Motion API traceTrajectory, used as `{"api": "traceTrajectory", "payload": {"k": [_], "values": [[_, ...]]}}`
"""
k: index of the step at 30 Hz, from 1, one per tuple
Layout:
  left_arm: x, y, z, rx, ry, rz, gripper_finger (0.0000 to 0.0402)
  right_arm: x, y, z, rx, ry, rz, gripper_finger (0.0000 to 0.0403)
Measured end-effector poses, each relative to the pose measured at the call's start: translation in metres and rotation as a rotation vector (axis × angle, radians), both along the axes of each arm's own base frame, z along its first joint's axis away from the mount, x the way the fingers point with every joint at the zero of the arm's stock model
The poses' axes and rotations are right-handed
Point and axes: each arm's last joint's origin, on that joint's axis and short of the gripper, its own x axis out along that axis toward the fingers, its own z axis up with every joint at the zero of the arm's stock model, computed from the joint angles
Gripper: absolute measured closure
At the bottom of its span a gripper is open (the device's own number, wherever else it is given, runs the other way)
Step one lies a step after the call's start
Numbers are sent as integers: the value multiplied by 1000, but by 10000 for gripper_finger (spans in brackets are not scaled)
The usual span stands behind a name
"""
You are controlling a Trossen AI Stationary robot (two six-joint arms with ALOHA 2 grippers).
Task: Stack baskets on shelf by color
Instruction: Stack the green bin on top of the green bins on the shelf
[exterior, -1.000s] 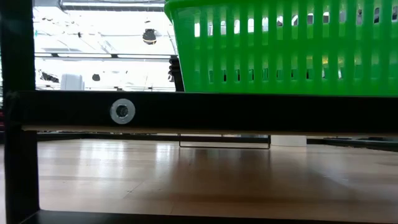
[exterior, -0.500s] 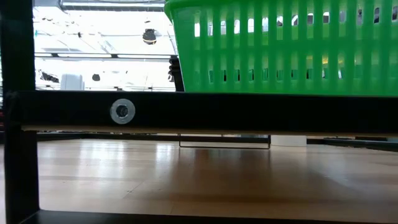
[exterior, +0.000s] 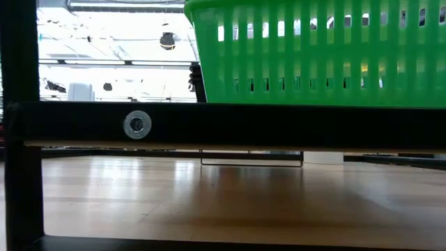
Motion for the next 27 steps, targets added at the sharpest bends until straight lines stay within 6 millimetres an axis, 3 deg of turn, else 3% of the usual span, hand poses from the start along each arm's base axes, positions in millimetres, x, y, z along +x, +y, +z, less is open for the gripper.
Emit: {"api": "traceTrajectory", "payload": {"k": [5,12,20,27], "values": [[24,9,-26,74,18,0,401,-15,7,2,21,-23,-40,250],[42,9,-59,177,71,-48,402,-16,25,-4,15,-9,-30,263],[50,4,-65,205,14,-73,401,-13,34,-9,30,16,-30,266],[46,-6,-65,254,-6,-41,401,-14,35,-9,82,32,-41,269]]}}
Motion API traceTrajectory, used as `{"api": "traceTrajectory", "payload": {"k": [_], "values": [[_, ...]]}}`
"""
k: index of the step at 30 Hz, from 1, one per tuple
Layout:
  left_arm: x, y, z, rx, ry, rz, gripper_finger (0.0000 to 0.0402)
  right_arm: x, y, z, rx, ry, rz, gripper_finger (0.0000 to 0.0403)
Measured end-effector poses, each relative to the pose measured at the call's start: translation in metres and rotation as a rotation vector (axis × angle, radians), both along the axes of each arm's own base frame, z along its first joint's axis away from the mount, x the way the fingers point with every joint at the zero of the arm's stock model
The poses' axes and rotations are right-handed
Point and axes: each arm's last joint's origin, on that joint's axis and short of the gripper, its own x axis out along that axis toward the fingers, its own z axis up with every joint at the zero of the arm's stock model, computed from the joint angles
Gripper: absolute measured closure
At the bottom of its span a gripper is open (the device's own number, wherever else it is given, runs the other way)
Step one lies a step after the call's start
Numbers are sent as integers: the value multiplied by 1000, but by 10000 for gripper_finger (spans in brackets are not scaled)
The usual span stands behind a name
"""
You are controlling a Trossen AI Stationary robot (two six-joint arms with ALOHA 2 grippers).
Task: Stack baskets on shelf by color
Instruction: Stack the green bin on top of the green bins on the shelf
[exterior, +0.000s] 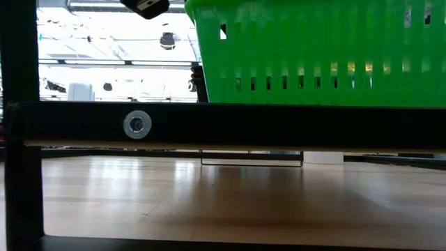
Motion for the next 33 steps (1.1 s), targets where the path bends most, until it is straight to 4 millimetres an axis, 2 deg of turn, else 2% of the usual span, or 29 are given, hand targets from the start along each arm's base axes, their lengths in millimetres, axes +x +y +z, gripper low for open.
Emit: {"api": "traceTrajectory", "payload": {"k": [8,19,28,33], "values": [[-6,-17,4,-4,-26,4,401,0,0,0,6,2,-2,269],[-4,-17,4,-22,-39,25,393,0,0,0,31,10,-9,269],[-2,-15,4,-56,-51,63,318,-3,2,0,45,18,1,270],[4,-15,7,-63,-143,154,277,-2,2,0,60,24,-6,271]]}}
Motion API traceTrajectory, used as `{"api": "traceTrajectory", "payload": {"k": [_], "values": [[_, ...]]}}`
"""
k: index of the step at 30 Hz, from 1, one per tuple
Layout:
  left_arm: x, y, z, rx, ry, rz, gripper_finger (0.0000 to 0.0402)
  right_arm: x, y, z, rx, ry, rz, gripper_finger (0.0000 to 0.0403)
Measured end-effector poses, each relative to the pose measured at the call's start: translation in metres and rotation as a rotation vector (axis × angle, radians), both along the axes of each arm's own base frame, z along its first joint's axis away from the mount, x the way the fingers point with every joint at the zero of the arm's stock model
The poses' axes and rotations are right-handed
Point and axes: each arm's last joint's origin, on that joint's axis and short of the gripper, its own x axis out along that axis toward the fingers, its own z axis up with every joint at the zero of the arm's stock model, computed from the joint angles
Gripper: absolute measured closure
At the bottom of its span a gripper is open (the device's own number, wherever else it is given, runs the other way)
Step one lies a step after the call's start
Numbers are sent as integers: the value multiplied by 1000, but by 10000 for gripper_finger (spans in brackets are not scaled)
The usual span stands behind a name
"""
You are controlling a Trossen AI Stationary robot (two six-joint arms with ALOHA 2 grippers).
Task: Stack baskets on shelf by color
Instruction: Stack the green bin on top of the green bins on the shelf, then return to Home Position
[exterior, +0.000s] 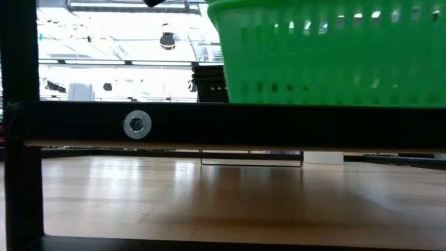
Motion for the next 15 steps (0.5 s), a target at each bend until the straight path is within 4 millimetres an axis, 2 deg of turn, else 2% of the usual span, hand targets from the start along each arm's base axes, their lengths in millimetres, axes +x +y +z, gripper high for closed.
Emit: {"api": "traceTrajectory", "payload": {"k": [5,8,12,15], "values": [[2,2,4,105,-118,161,256,0,0,0,13,7,-5,271],[-3,1,12,93,-199,296,256,0,0,0,29,12,-10,270],[-17,0,49,-114,-327,500,266,0,-1,-2,83,50,-40,271],[-30,1,79,-422,-423,737,279,5,-2,-10,93,99,-121,274]]}}
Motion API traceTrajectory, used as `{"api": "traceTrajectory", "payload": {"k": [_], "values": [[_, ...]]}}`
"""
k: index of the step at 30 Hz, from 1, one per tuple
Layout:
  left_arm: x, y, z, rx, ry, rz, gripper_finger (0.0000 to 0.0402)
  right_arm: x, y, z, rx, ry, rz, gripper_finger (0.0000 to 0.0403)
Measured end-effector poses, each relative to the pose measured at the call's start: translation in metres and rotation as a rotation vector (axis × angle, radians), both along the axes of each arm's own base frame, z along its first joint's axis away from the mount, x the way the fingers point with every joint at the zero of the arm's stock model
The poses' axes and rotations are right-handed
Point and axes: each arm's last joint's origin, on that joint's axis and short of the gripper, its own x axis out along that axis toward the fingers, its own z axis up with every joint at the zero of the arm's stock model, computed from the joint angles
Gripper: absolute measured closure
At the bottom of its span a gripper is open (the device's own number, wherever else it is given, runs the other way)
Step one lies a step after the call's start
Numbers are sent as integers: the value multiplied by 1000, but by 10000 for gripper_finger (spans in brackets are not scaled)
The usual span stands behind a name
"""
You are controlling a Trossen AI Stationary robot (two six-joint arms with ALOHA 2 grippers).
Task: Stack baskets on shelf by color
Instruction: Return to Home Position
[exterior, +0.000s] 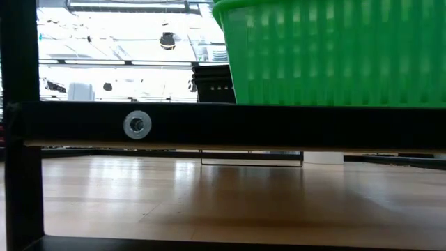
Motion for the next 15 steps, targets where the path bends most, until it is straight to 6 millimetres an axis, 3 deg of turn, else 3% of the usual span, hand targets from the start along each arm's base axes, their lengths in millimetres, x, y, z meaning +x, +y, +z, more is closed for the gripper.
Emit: {"api": "traceTrajectory", "payload": {"k": [4,7,12,15], "values": [[-29,13,49,-396,-185,159,305,14,6,-26,-71,29,-120,281],[-63,26,95,-580,-311,109,330,22,4,-32,-100,-18,-119,285],[-139,60,172,-809,-537,-137,375,-10,-49,5,-60,-143,-107,295],[-187,85,202,-879,-671,-192,395,-40,-91,25,-6,-226,-143,297]]}}
